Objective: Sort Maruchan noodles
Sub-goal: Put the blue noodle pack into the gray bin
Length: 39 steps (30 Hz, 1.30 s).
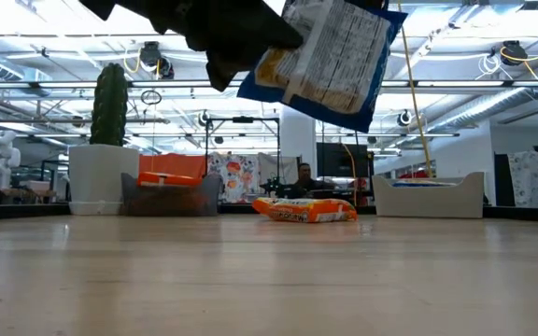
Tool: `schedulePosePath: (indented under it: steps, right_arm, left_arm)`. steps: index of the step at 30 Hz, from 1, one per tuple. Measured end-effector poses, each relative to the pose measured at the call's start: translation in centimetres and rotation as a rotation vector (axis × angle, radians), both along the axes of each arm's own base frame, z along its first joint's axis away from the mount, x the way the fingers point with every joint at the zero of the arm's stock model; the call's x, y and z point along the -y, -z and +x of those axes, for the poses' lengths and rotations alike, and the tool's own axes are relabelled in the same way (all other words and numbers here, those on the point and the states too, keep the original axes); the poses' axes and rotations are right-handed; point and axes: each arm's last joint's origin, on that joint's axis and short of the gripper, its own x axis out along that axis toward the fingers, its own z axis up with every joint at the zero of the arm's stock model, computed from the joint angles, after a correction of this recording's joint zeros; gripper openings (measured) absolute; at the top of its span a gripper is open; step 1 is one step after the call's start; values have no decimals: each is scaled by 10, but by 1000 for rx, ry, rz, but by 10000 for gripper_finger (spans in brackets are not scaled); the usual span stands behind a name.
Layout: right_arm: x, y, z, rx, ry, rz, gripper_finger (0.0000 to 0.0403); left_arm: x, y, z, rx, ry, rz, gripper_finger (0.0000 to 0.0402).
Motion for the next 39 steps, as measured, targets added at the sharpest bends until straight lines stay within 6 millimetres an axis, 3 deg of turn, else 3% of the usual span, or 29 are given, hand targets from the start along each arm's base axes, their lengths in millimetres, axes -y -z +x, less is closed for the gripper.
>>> schedulePosePath:
  steps: [11,18,22,32,39]
  right_arm:
    - [3,35,21,-104,-218,-59,301]
    - [7,43,26,-122,-235,-85,293]
    - [7,42,25,-121,-246,-96,255]
    - [6,43,25,-116,-263,-110,117]
    - [10,41,25,-121,-231,-96,113]
  left_arm:
    - [0,-1,0,17,26,48,128]
    - [1,-1,0,16,48,31,128]
    - [1,-1,0,16,50,31,144]
    - [-5,0,2,6,23,0,153]
    - [-11,0,3,-2,-18,-51,156]
